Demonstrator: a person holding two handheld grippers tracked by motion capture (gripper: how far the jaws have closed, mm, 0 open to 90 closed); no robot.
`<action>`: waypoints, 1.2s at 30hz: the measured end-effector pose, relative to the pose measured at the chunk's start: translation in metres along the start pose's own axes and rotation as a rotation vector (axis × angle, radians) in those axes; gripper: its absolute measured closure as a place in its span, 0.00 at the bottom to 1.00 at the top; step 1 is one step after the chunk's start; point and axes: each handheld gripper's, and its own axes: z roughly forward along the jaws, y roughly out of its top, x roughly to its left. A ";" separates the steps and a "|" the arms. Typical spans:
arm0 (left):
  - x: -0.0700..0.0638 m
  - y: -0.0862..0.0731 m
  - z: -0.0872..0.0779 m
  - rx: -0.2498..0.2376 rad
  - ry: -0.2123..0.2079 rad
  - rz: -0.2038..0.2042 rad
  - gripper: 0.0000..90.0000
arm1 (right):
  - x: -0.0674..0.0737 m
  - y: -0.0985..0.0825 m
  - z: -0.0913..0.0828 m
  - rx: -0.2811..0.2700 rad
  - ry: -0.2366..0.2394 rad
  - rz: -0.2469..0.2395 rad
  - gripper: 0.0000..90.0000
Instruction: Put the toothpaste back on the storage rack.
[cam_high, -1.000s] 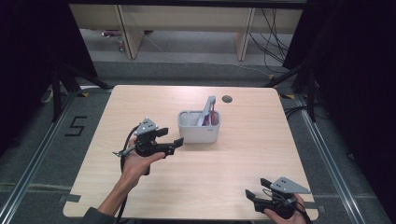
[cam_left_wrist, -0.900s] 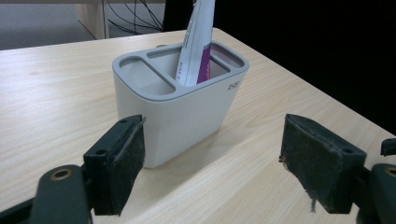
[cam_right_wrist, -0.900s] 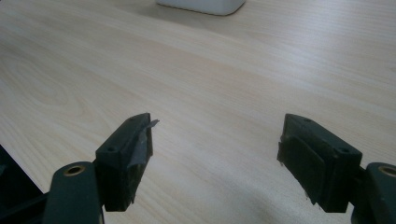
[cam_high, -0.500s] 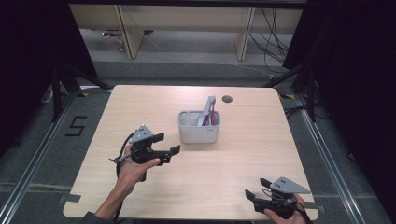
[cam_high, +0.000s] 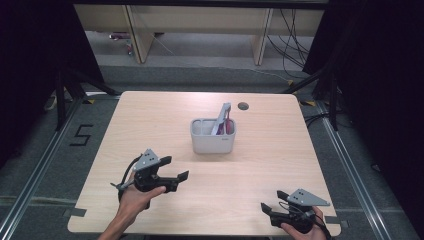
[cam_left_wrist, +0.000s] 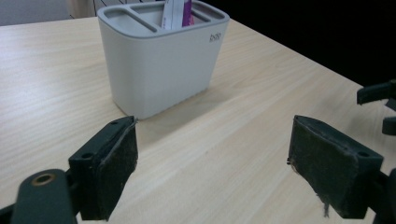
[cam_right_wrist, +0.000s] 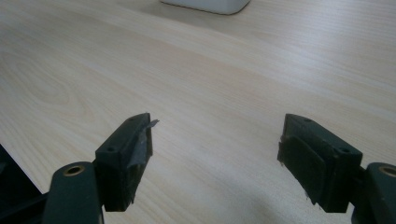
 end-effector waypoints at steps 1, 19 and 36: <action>-0.001 -0.002 -0.002 0.004 0.000 0.000 0.17 | 0.000 0.001 0.000 0.010 -0.001 -0.014 0.29; -0.008 -0.034 -0.034 0.032 0.006 0.018 0.17 | 0.002 0.000 0.001 0.011 -0.019 -0.016 0.29; -0.022 -0.059 -0.048 0.068 0.004 0.090 0.17 | 0.003 0.001 0.001 0.019 -0.026 -0.021 0.29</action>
